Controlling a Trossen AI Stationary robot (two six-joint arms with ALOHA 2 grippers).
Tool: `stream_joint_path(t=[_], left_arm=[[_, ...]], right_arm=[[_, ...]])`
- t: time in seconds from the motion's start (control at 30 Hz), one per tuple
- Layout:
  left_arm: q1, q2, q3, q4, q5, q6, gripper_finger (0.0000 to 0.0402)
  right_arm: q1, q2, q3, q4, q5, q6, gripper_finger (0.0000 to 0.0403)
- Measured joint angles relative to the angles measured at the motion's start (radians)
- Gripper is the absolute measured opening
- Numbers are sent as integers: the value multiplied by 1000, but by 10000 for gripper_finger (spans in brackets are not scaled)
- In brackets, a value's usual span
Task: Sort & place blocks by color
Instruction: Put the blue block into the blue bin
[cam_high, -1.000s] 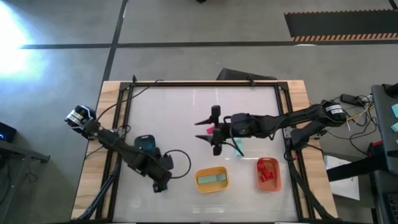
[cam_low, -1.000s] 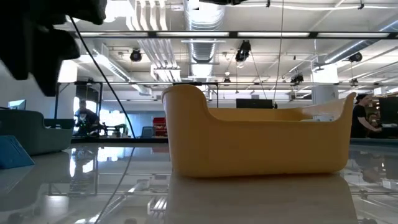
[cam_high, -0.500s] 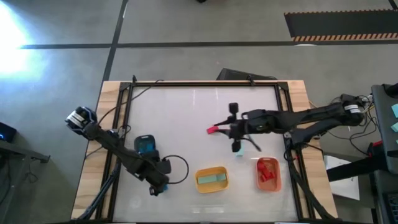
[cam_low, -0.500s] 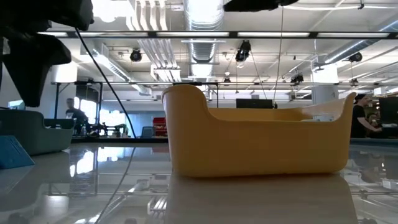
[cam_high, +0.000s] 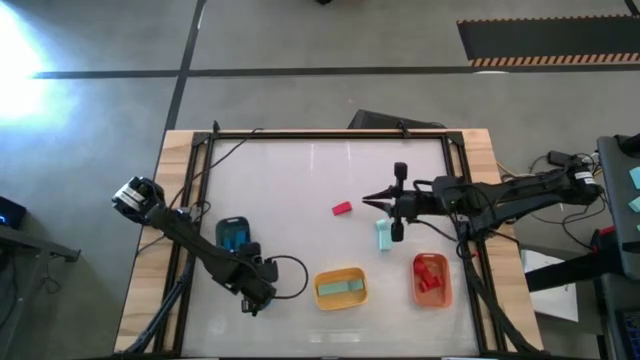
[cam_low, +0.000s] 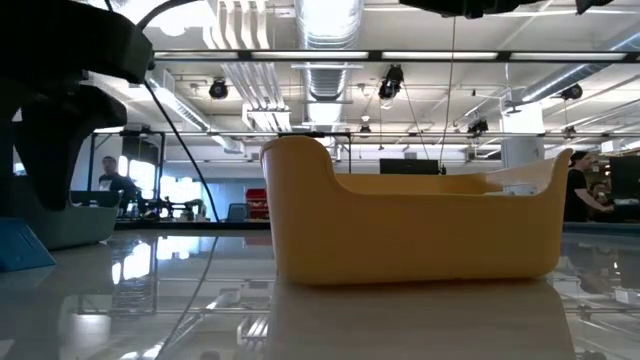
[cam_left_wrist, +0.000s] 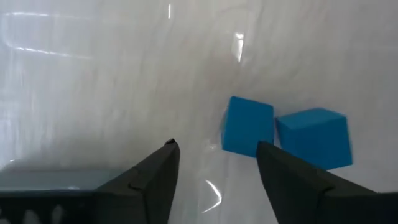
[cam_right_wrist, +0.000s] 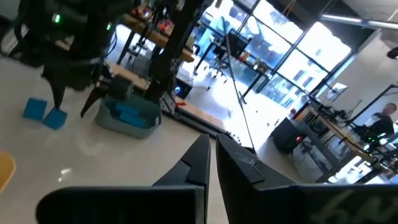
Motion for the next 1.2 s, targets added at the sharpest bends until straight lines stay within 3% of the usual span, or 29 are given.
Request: stream_joint_path(t=[0.33, 0.57, 0.73, 0.8, 0.93, 1.2], left_arm=[[0, 11, -4, 6, -2, 2, 125], [37, 11, 4, 26, -172, 4, 107], [67, 4, 31, 25, -184, 6, 106], [66, -3, 41, 28, -163, 36, 106], [65, -17, 43, 16, -22, 107, 106], [65, -19, 43, 16, 50, 89, 121]], right_arm=[[0, -18, -5, -5, -1, 15, 18], [0, -18, -5, -5, -1, 16, 18], [0, -18, -5, -5, -1, 15, 18], [0, -18, -5, -5, -1, 15, 18], [0, -18, -5, -6, -1, 15, 18], [0, -18, -7, -12, -1, 15, 18]])
